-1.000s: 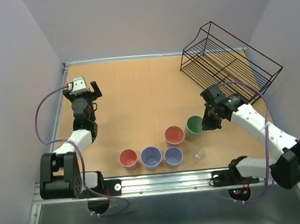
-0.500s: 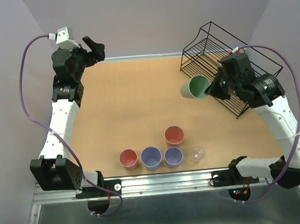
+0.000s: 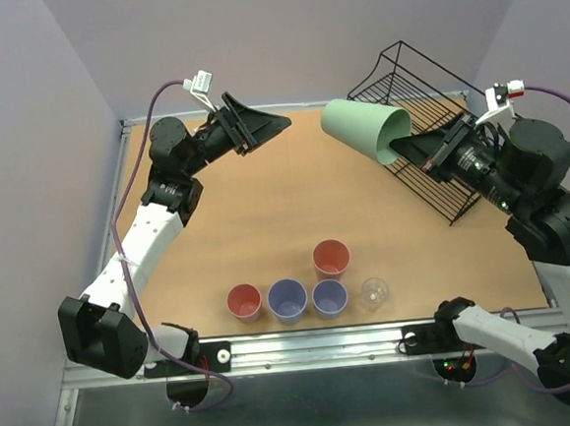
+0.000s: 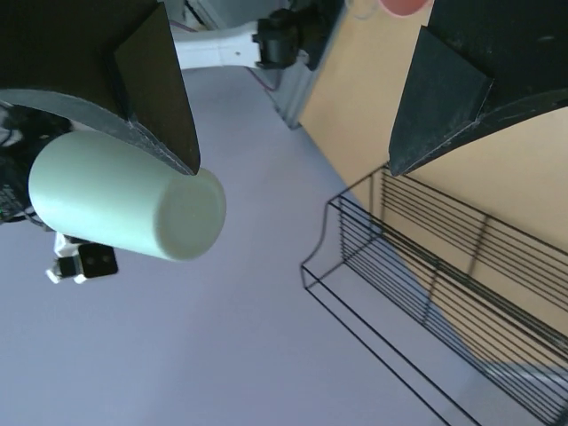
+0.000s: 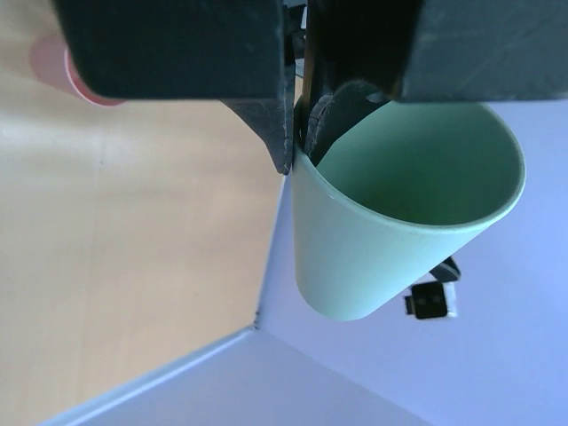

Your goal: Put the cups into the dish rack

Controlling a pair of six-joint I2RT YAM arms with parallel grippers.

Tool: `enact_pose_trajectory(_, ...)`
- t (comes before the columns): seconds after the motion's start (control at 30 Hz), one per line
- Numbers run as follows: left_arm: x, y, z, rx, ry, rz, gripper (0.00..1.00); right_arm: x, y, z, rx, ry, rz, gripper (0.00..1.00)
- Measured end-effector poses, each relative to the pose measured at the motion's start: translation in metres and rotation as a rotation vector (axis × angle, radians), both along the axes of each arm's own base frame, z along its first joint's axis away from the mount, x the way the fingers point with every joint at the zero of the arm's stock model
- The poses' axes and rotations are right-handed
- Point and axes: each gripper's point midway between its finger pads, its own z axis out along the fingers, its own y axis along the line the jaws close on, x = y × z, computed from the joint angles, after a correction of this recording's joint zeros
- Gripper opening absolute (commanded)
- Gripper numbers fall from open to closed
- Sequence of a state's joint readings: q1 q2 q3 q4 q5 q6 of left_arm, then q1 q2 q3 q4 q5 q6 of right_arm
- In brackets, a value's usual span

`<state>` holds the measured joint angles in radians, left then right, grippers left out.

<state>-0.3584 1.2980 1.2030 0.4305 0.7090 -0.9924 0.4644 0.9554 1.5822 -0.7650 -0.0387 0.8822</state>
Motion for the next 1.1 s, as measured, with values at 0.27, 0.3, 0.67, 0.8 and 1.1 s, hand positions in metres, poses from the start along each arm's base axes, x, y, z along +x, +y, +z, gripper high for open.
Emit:
enact_pose_trajectory(0.27,-0.059,-0.018,0.04,-0.208,-0.036,-0.18,0.99,-0.007,0.015,0.012,0.136,-0.068,0.079,0.0)
enact_pose_trajectory(0.3,-0.068,-0.021,0.045,-0.238,-0.045,-0.208,0.99,-0.007,0.017,0.011,0.143,-0.064,0.085,0.0)
enact_pose_trajectory(0.67,-0.104,-0.047,0.066,-0.361,-0.076,-0.337,0.99,-0.008,0.025,0.009,0.21,-0.067,0.123,0.0)
enact_pose_trajectory(0.8,-0.097,-0.055,0.058,-0.35,-0.043,-0.327,0.99,-0.016,0.023,0.015,0.232,-0.092,0.132,0.0)
enact_pose_trajectory(1.1,-0.08,-0.055,0.06,-0.382,-0.026,-0.243,0.99,-0.022,0.031,0.012,0.26,-0.106,0.192,0.0)
